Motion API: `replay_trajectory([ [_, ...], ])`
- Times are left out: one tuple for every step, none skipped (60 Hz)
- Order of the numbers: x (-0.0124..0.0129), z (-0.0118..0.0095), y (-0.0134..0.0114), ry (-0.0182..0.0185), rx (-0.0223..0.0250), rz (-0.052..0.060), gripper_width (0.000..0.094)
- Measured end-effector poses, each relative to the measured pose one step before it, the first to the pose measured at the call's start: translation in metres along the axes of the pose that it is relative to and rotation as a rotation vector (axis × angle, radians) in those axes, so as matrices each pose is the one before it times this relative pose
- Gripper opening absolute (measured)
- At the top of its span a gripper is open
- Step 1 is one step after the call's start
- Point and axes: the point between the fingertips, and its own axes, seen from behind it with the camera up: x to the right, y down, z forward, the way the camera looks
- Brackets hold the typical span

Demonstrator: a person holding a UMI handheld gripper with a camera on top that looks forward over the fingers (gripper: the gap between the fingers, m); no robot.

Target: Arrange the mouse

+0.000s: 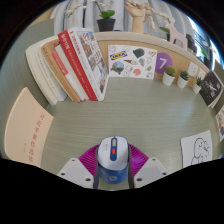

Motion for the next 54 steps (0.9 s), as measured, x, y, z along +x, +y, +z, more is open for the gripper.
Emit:
replay_trajectory([
  [-0.00009, -0.00003, -0.00016, -0.00265, -0.00256, 0.0003, 0.0382],
  [-0.00017, 0.00037, -0.00059, -0.00396, -0.00036, -0.0023, 0.0381],
  [0.00011, 0.00015, 0.00015, -0.00276, -0.00317, -0.0012, 0.0367],
  [-0.00001, 0.00037, -0.00085, -0.00387, 0.00073, -0.0017, 0.0367],
  [-0.00018, 0.00009, 0.00017, -0.00395, -0.00424, 0.0002, 0.0365],
  [-0.00013, 0.00004, -0.00070, -0.00435, -0.00218, 0.0011, 0.0365],
  [-0.00022, 0.00027, -0.00041, -0.00488, -0.00449, 0.0032, 0.0366],
  [-0.00006, -0.00042, -0.00071, -0.00575, -0.00396, -0.0010, 0.0366],
  [-0.00001, -0.00013, -0.00025, -0.00567, -0.00543, -0.0043, 0.0366],
  [0.00051, -0.00063, 0.00041, -0.00501, -0.00717, -0.0071, 0.0365],
  [0.00064, -0.00152, -0.00020, -0.00366, -0.00693, -0.0090, 0.0366],
  [0.00094, -0.00242, -0.00153, -0.00292, -0.00278, -0.0096, 0.0365],
  [0.00116, -0.00337, -0.00315, -0.00326, 0.00410, -0.0110, 0.0367],
  [0.00144, -0.00440, -0.00472, -0.00370, 0.00978, -0.0109, 0.0366],
  [0.00221, -0.00539, -0.00537, -0.00240, 0.01272, -0.0078, 0.0366],
  [0.00296, -0.00601, -0.00582, -0.00018, 0.01432, -0.0050, 0.0368],
  [0.00410, -0.00668, -0.00678, 0.00243, 0.01741, -0.0046, 0.0367],
  [0.00503, -0.00673, -0.00700, 0.00471, 0.02225, -0.0038, 0.0368],
  [0.00590, -0.00872, -0.00734, 0.00458, 0.01834, -0.0042, 0.0368],
  [0.00635, -0.00796, -0.00823, 0.00589, 0.02131, -0.0022, 0.0368],
  [0.00663, -0.00841, -0.00818, 0.00578, 0.02103, -0.0011, 0.0368],
  [0.00700, -0.00862, -0.00833, 0.00566, 0.02102, -0.0006, 0.0369],
  [0.00780, -0.00903, -0.00871, 0.00598, 0.02166, -0.0010, 0.0369],
  [0.00819, -0.00897, -0.00877, 0.00619, 0.02244, -0.0022, 0.0370],
  [0.00869, -0.00892, -0.00891, 0.00712, 0.02244, -0.0031, 0.0368],
  [0.00954, -0.00901, -0.00854, 0.00786, 0.02146, -0.0032, 0.0369],
  [0.00988, -0.00873, -0.00822, 0.00893, 0.02007, -0.0033, 0.0369],
  [0.00944, -0.00720, -0.00749, 0.01135, 0.02362, -0.0030, 0.0369],
  [0.01162, -0.00933, -0.00752, 0.00444, 0.01192, -0.0035, 0.0368],
  [0.01106, -0.00852, -0.00656, 0.00855, 0.01551, -0.0042, 0.0368],
  [0.01154, -0.00782, -0.00630, 0.00889, 0.01548, -0.0042, 0.0368],
  [0.01161, -0.00739, -0.00573, 0.01029, 0.01593, -0.0046, 0.0369],
  [0.01196, -0.00673, -0.00532, 0.01132, 0.01544, -0.0042, 0.0367],
  [0.01177, -0.00654, -0.00451, 0.01082, 0.01335, -0.0033, 0.0368],
  [0.01136, -0.00586, -0.00343, 0.00987, 0.01059, -0.0032, 0.0367],
  [0.01125, -0.00548, -0.00226, 0.00854, 0.00863, -0.0023, 0.0368],
  [0.01099, -0.00516, -0.00158, 0.00701, 0.00705, -0.0024, 0.0367],
  [0.01064, -0.00465, -0.00081, 0.00566, 0.00600, -0.0025, 0.0367],
  [0.00885, -0.00361, 0.00117, 0.00822, 0.00872, -0.0034, 0.0366],
  [0.01011, -0.00312, 0.00119, 0.00517, 0.00161, -0.0026, 0.0366],
  [0.00805, -0.00145, 0.00386, 0.00838, 0.00470, 0.0006, 0.0365],
  [0.01006, -0.00168, 0.00272, 0.00426, -0.00343, 0.0025, 0.0365],
  [0.01141, -0.00166, 0.00288, -0.00208, -0.00688, 0.0053, 0.0365],
  [0.00810, -0.00026, 0.00462, 0.00105, -0.00380, 0.0062, 0.0365],
  [0.00695, 0.00097, 0.00594, -0.00015, -0.00704, 0.0083, 0.0365],
  [0.00649, 0.00176, 0.00728, -0.00050, -0.01109, 0.0107, 0.0365],
  [0.00617, 0.00272, 0.00823, -0.00057, -0.01454, 0.0130, 0.0365],
  [0.00582, 0.00310, 0.00880, -0.00042, -0.01613, 0.0105, 0.0366],
  [0.00514, 0.00376, 0.00910, -0.00072, -0.01615, 0.0066, 0.0365],
  [0.00251, 0.00474, 0.01054, 0.00446, -0.01204, 0.0027, 0.0365],
  [0.00461, 0.00455, 0.00985, -0.00007, -0.01763, 0.0029, 0.0365],
  [0.00477, 0.00485, 0.01032, 0.00153, -0.01862, 0.0041, 0.0364],
  [0.00459, 0.00502, 0.01029, 0.00249, -0.01928, 0.0038, 0.0364],
  [0.00181, 0.00624, 0.01164, 0.00727, -0.01596, 0.0038, 0.0364],
])
